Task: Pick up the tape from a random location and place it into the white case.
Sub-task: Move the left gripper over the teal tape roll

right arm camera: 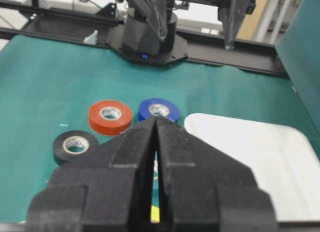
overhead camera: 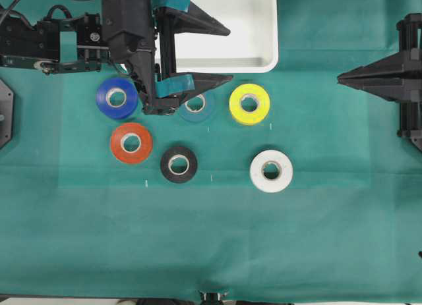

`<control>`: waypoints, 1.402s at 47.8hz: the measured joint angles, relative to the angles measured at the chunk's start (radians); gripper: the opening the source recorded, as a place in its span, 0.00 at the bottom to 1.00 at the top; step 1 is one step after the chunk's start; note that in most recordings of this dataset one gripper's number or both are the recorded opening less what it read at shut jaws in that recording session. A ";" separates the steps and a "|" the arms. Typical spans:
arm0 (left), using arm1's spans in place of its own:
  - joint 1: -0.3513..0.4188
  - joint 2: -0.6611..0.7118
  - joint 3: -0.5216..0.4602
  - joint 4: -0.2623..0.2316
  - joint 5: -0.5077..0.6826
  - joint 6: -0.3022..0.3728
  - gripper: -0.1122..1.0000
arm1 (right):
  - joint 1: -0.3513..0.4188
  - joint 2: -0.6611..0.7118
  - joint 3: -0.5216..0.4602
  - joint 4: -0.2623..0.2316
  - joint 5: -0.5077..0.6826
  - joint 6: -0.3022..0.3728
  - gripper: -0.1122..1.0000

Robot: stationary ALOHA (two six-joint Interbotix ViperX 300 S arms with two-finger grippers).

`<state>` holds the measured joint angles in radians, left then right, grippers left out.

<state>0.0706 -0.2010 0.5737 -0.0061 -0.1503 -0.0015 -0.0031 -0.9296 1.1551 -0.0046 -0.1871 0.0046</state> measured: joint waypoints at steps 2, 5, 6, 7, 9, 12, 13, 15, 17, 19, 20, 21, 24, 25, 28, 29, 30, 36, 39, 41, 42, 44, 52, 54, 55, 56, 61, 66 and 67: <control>-0.003 0.005 -0.009 0.000 0.026 -0.008 0.99 | 0.000 0.000 0.000 0.000 0.000 0.000 0.10; -0.005 0.009 -0.023 -0.002 0.078 -0.018 0.99 | 0.000 0.000 0.000 0.002 0.000 0.000 0.10; -0.006 0.012 -0.031 0.000 0.101 -0.023 0.99 | 0.000 0.000 0.000 0.000 0.000 0.000 0.10; -0.005 0.014 -0.037 0.000 0.124 -0.028 0.99 | 0.000 0.000 0.000 0.000 0.002 0.000 0.10; -0.006 0.020 -0.052 -0.002 0.175 -0.038 0.99 | 0.000 0.000 0.000 0.000 0.002 0.000 0.10; -0.005 0.028 -0.078 -0.002 0.253 -0.063 0.99 | 0.000 -0.002 0.000 0.000 0.005 0.002 0.10; -0.006 0.031 -0.087 -0.002 0.279 -0.072 0.99 | 0.000 -0.002 0.000 0.000 0.006 0.002 0.10; -0.006 0.035 -0.106 -0.002 0.330 -0.089 0.99 | 0.000 0.000 0.000 0.000 0.009 0.002 0.10; -0.006 0.040 -0.126 -0.003 0.379 -0.107 0.99 | 0.000 -0.002 0.000 0.000 0.012 0.002 0.10; -0.006 0.044 -0.144 -0.002 0.430 -0.123 0.99 | 0.000 0.000 0.000 0.000 0.012 0.000 0.10; -0.006 0.048 -0.153 -0.003 0.453 -0.129 0.99 | 0.000 0.000 0.000 0.000 0.014 0.002 0.10; -0.008 0.049 -0.163 -0.003 0.477 -0.137 0.99 | 0.000 -0.002 0.000 0.000 0.014 0.002 0.10; -0.009 0.057 -0.193 -0.003 0.555 -0.155 0.99 | 0.000 -0.002 0.000 0.000 0.015 0.002 0.10; -0.009 0.061 -0.209 -0.003 0.592 -0.163 0.99 | 0.002 -0.002 0.000 0.000 0.017 0.002 0.10; -0.011 0.072 -0.239 -0.003 0.666 -0.173 0.99 | 0.000 0.000 0.000 0.000 0.020 0.002 0.10; -0.012 0.077 -0.250 -0.003 0.689 -0.175 0.99 | 0.000 0.000 0.000 0.000 0.020 0.000 0.10; -0.012 0.080 -0.259 -0.003 0.715 -0.176 0.99 | 0.000 -0.002 0.000 0.000 0.021 0.000 0.10; -0.014 0.101 -0.321 -0.003 0.842 -0.178 0.99 | 0.000 -0.002 0.000 0.000 0.026 0.002 0.10; -0.012 0.110 -0.344 -0.003 0.885 -0.178 0.99 | 0.000 -0.002 0.000 0.000 0.026 0.002 0.10; -0.014 0.115 -0.362 -0.003 0.919 -0.178 0.99 | 0.000 -0.002 0.000 0.000 0.026 0.003 0.10; -0.014 0.118 -0.368 -0.003 0.931 -0.178 0.99 | 0.000 -0.002 0.000 0.000 0.025 0.002 0.10; -0.014 0.124 -0.380 -0.003 0.960 -0.178 0.99 | 0.000 -0.002 0.000 0.000 0.026 0.003 0.10; -0.014 0.140 -0.411 -0.003 1.046 -0.181 0.99 | 0.000 -0.002 0.000 0.000 0.028 0.003 0.10; -0.014 0.141 -0.414 -0.003 1.054 -0.183 0.99 | 0.000 -0.002 -0.002 0.000 0.028 0.003 0.10; -0.014 0.141 -0.416 -0.003 1.055 -0.181 0.99 | 0.000 -0.002 0.000 0.000 0.028 0.003 0.10; -0.014 0.141 -0.416 -0.005 1.057 -0.181 0.99 | 0.000 0.000 0.000 0.000 0.028 0.003 0.10; -0.014 0.141 -0.416 -0.003 1.060 -0.181 0.99 | 0.000 0.000 0.000 0.000 0.029 0.003 0.10; -0.015 0.141 -0.417 -0.003 1.062 -0.181 0.99 | 0.000 0.000 0.000 0.000 0.028 0.003 0.10; -0.015 0.141 -0.417 -0.003 1.062 -0.181 0.99 | 0.000 0.000 0.000 0.000 0.028 0.003 0.10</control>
<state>0.0552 -0.0598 0.1565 -0.0092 0.9112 -0.1825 -0.0031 -0.9296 1.1551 -0.0046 -0.1595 0.0077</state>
